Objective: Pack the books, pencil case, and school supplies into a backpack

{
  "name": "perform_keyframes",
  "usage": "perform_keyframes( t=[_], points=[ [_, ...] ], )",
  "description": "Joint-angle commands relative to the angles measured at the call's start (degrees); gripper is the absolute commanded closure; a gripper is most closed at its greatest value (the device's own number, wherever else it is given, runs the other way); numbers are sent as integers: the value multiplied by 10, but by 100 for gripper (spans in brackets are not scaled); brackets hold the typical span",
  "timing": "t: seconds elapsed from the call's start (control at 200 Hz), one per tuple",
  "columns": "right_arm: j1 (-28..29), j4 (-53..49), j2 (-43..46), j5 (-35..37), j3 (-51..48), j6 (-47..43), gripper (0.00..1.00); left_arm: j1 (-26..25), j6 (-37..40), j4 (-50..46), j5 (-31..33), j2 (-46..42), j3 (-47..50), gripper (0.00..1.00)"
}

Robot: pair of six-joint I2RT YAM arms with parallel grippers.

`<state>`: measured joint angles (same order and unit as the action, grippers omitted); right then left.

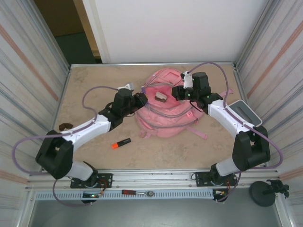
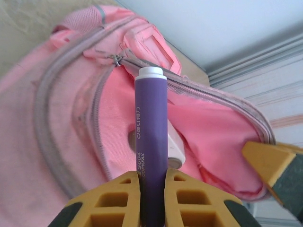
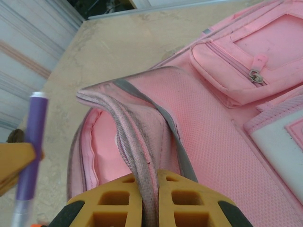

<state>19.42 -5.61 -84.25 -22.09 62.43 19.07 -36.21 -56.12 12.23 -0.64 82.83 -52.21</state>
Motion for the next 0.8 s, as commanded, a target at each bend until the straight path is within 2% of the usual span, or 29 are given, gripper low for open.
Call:
perform_keyframes(
  t=[0.0, 0.19, 0.281, 0.466, 0.556, 0.797],
  points=[
    [-3, 34, 8, 4, -7, 10, 98, -13, -90, 80, -4, 28, -39, 88],
    [-2, 36, 8, 2, -11, 10, 98, -31, -140, 101, 45, 80, -67, 86],
    [-2, 37, 9, 1, -14, 10, 98, -39, -148, 102, 70, 97, -73, 81],
    [-3, 35, 11, 3, -15, 7, 98, -43, -143, 93, 42, 127, -95, 73],
    [-3, 35, 12, 2, -15, 6, 98, -43, -133, 83, 38, 126, -91, 65],
    [-3, 37, 7, -1, -17, 7, 98, -43, -55, 27, 27, 111, -78, 57]
  ],
)
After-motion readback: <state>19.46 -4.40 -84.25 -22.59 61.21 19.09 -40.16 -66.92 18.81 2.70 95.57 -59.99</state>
